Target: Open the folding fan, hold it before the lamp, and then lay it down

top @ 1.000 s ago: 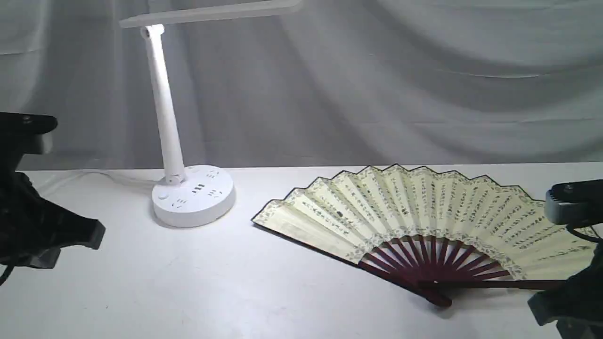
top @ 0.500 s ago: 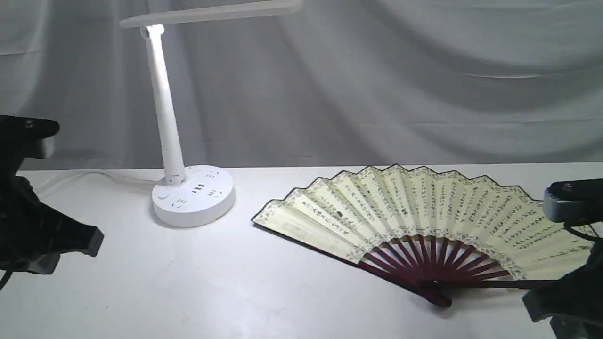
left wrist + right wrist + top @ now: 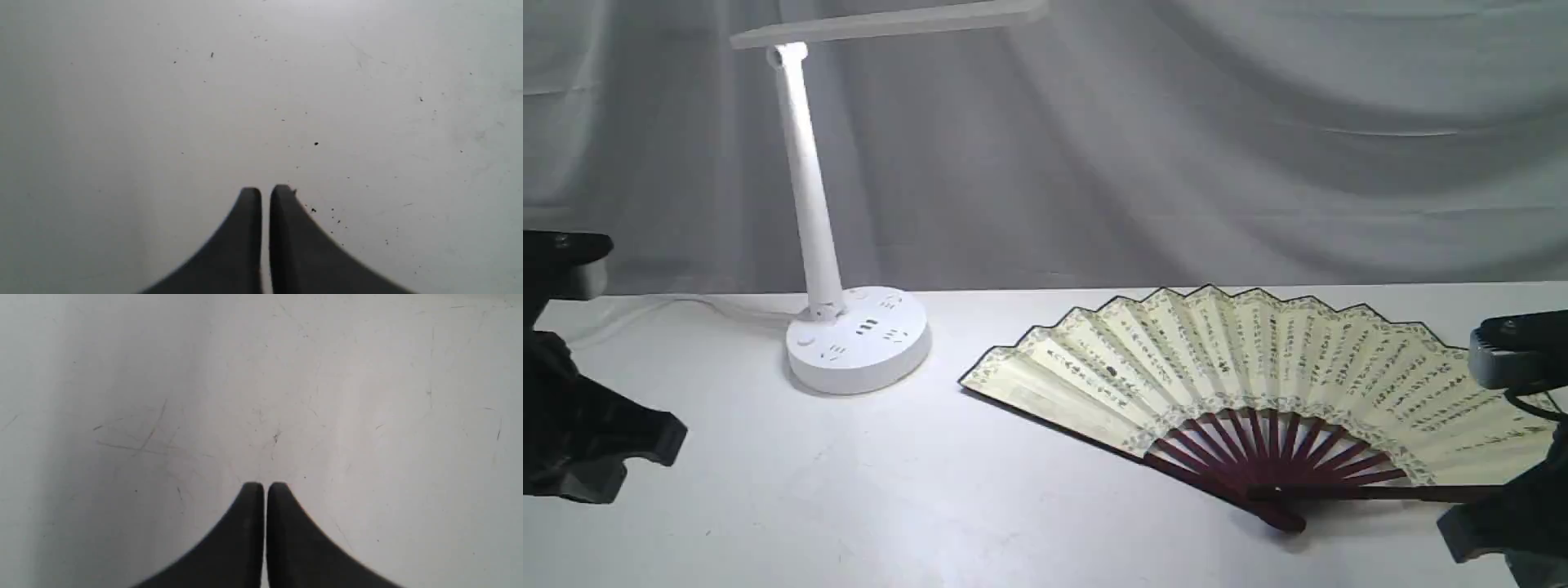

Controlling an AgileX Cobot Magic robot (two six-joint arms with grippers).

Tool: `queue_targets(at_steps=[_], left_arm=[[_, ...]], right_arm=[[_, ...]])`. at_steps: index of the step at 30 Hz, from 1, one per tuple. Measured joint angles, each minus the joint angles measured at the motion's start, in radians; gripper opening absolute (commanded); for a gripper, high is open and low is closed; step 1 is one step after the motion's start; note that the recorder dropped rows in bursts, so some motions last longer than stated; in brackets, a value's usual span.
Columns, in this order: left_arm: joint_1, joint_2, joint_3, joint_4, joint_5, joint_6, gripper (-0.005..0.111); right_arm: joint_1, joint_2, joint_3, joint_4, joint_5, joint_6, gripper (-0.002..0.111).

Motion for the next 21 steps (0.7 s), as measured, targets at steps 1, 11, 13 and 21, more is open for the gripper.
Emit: queue_targets(at_steps=[1,11,13,21], left_arm=[[0.009,0.000,0.000,0.000,0.000,0.002,0.000],[0.055,0.000,0.002,-0.037,0.000,0.019,0.000],[0.082,0.000,0.002,-0.053,0.002,0.019,0.000],[0.100,0.000,0.002,-0.064,0.000,0.026,0.000]], right_arm=[[0.000,0.000,0.000,0.000,0.000,0.000,0.000],[-0.002,0.000,0.000,-0.003,0.002,0.014,0.000],[-0.015,0.000,0.000,-0.003,0.002,0.023,0.000],[-0.075,0.000,0.000,0.037,-0.002,0.009,0.000]])
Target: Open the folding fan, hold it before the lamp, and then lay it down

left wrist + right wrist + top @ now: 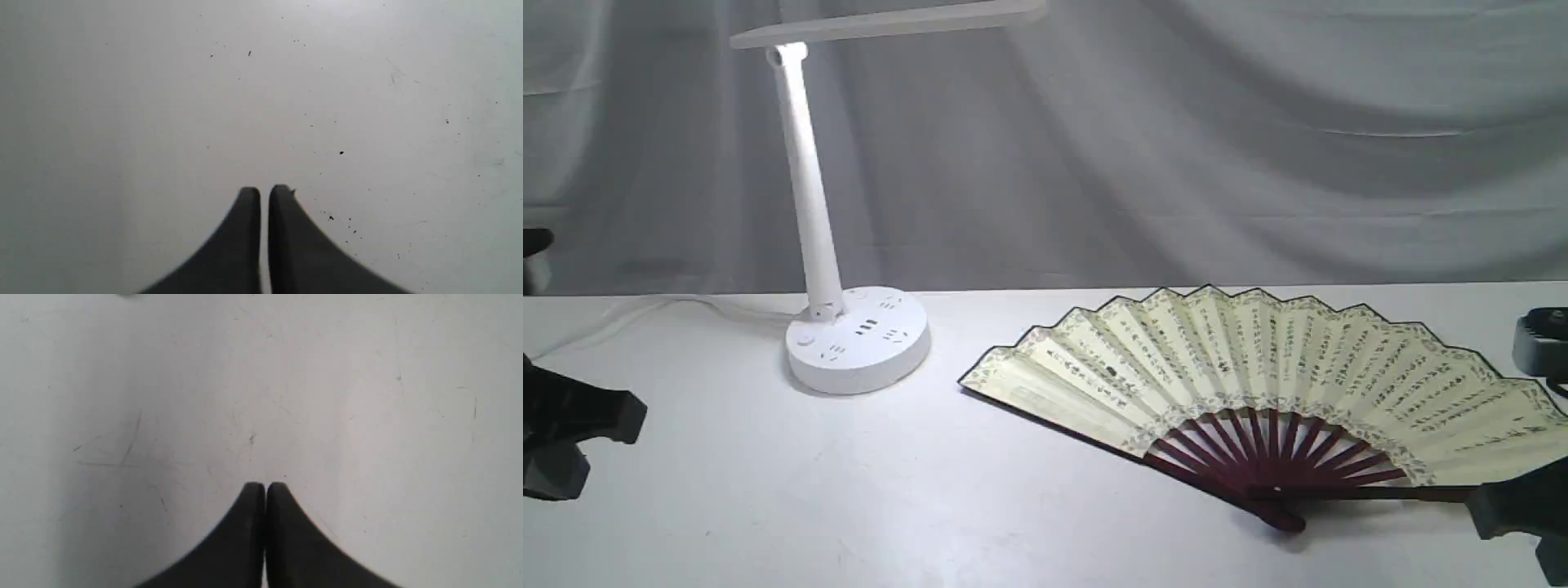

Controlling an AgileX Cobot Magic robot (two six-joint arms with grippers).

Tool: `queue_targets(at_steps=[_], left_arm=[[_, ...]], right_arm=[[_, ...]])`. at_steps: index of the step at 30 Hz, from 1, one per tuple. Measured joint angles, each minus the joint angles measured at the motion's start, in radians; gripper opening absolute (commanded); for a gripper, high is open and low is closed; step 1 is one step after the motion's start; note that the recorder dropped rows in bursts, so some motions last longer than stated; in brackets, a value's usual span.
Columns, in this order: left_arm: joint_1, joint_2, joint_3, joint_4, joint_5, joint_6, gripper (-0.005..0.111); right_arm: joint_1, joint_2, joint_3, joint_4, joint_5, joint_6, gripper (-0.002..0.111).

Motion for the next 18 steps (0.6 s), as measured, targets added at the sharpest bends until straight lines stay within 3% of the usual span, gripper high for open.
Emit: queue_targets(at_steps=[10,18], left_arm=[[0.000,-0.004,0.000,0.000,0.000,0.000,0.000],[0.000,-0.109,0.000,0.000,-0.015,0.000,0.000]], right_arm=[[0.000,-0.010,0.000,-0.003,0.014,-0.010,0.000],[0.000,-0.105,0.000,-0.005,0.014,-0.006,0.000]])
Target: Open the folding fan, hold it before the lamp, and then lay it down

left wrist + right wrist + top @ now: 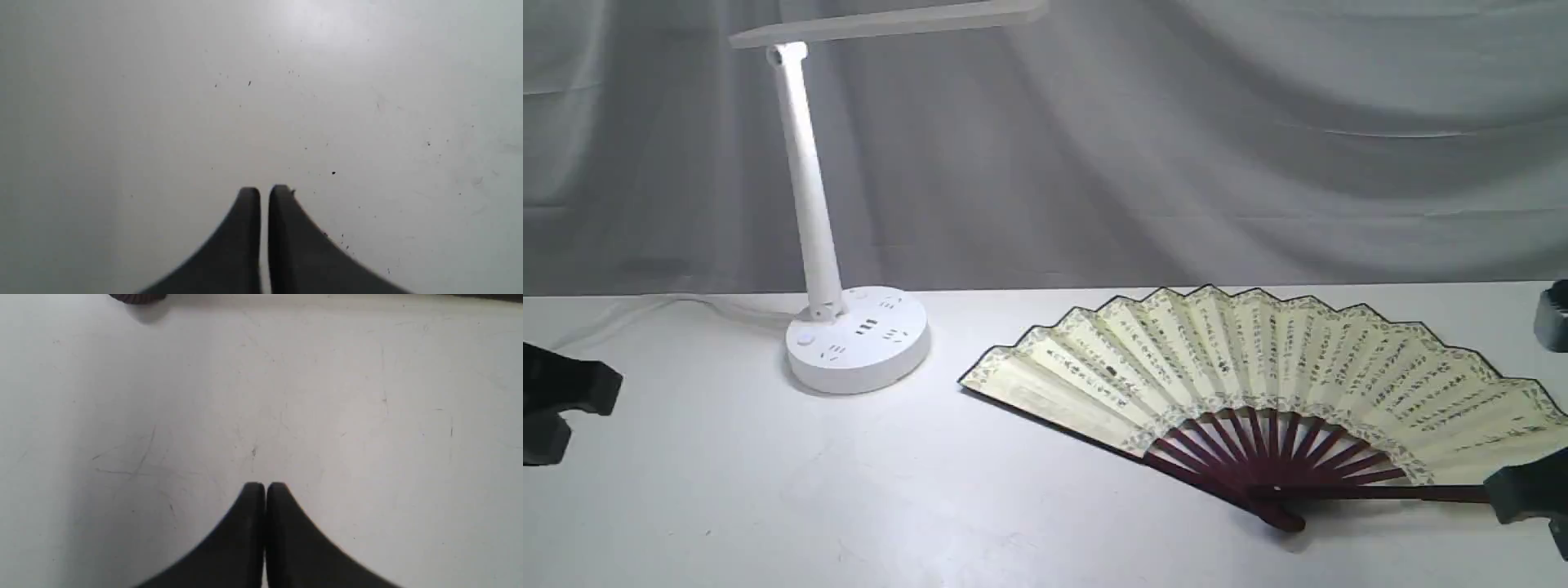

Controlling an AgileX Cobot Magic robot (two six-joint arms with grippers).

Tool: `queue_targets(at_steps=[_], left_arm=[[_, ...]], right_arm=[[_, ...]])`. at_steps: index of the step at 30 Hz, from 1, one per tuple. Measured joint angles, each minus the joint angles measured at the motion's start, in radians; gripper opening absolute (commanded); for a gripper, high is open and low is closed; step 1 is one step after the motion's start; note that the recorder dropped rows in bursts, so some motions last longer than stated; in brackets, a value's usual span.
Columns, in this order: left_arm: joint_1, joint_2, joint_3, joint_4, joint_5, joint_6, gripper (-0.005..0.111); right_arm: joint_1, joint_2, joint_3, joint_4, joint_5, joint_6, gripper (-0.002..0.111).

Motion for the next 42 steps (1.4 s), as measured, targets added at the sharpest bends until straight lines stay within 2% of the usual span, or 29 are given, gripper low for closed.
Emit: queue_targets(at_steps=[9,27,42], left_arm=[[0.000,-0.181,0.000,0.000,0.001,0.000,0.000],[0.000,-0.695,0.003,0.015,0.004,0.000,0.000],[0.000,-1.122,0.132,0.015,0.010,0.000,0.000]], right_arm=[[0.000,-0.177,0.000,0.000,0.022,0.021,0.000],[0.000,-0.805,0.022,0.000,0.019,0.023,0.000],[0.000,-1.188,0.022,0.000,0.128,0.023,0.000]])
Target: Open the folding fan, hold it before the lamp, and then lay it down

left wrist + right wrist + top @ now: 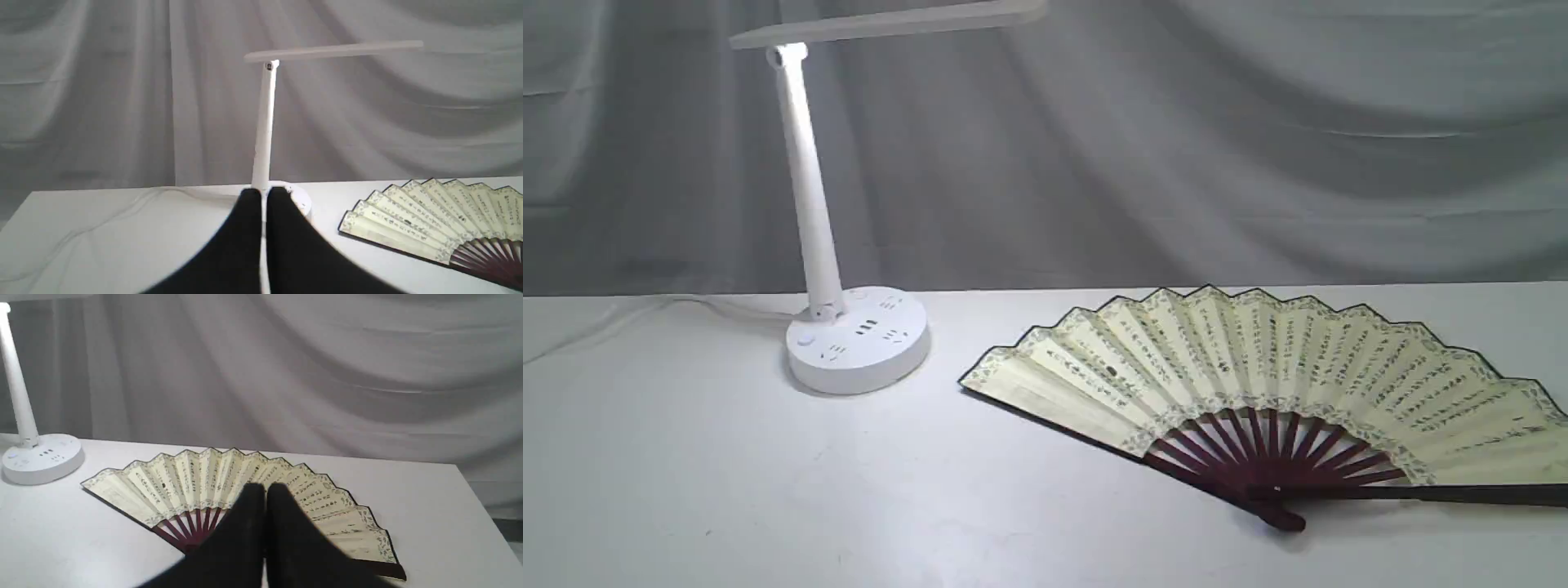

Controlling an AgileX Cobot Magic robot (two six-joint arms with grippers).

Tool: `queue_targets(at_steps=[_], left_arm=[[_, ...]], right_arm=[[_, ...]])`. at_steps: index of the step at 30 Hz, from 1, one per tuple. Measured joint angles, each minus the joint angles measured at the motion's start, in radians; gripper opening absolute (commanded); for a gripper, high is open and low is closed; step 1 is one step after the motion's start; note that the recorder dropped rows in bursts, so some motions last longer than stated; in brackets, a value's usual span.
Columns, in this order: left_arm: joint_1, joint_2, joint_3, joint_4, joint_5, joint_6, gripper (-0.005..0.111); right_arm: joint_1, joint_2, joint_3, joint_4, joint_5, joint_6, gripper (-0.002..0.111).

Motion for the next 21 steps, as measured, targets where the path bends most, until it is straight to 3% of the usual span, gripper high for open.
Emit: queue_targets(at_steps=[9,15,21], left_arm=[[0.000,-0.199,0.019,0.023,0.075,0.000,0.000],[0.000,-0.208,0.027,0.025,0.107,0.000,0.000],[0.000,-0.209,0.074,0.027,0.052,0.000,0.000]], right_arm=[[0.000,-0.079,0.000,-0.002,0.029,0.000,0.000],[0.000,-0.080,0.006,-0.002,0.069,0.000,0.000],[0.000,-0.080,0.006,-0.002,0.073,0.000,0.000]])
